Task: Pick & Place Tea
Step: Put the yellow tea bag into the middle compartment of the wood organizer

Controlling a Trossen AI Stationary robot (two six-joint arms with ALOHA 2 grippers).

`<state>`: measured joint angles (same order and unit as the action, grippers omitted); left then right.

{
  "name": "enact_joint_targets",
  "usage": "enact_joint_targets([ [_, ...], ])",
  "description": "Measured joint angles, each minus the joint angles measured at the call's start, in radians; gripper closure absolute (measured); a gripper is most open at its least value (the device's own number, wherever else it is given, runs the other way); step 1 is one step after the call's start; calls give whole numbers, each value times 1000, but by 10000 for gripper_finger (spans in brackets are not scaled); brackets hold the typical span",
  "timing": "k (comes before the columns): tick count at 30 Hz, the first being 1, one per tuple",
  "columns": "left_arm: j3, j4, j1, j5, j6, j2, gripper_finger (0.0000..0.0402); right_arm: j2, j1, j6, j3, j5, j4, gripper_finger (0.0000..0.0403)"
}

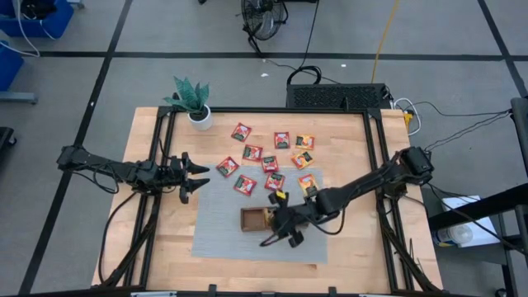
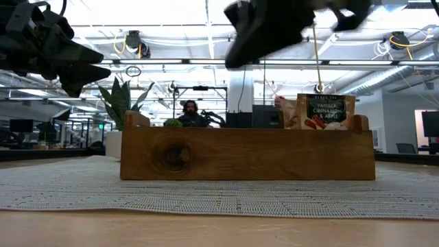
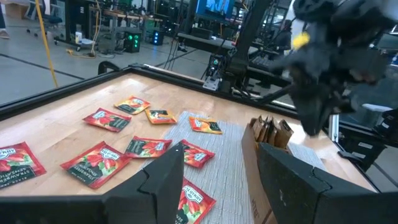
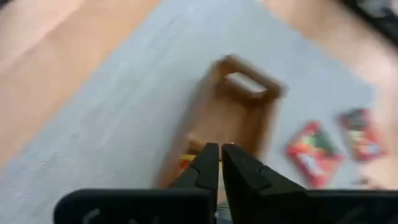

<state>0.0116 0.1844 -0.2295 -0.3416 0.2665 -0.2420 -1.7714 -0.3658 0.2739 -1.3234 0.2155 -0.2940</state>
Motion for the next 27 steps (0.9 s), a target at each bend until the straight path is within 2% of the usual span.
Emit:
enact_joint_targets([
  [4, 0, 0, 0, 0, 0, 0, 197, 2, 28, -16, -100, 6, -94, 402],
  [10, 0, 0, 0, 0, 0, 0, 197, -64, 52, -79, -128, -142, -144, 403],
  [19, 0, 0, 0, 0, 0, 0, 197, -248, 59, -49, -126, -139, -188, 403],
  [27, 0, 0, 0, 0, 0, 0, 197, -256, 61, -52, -128, -134, -222, 403],
])
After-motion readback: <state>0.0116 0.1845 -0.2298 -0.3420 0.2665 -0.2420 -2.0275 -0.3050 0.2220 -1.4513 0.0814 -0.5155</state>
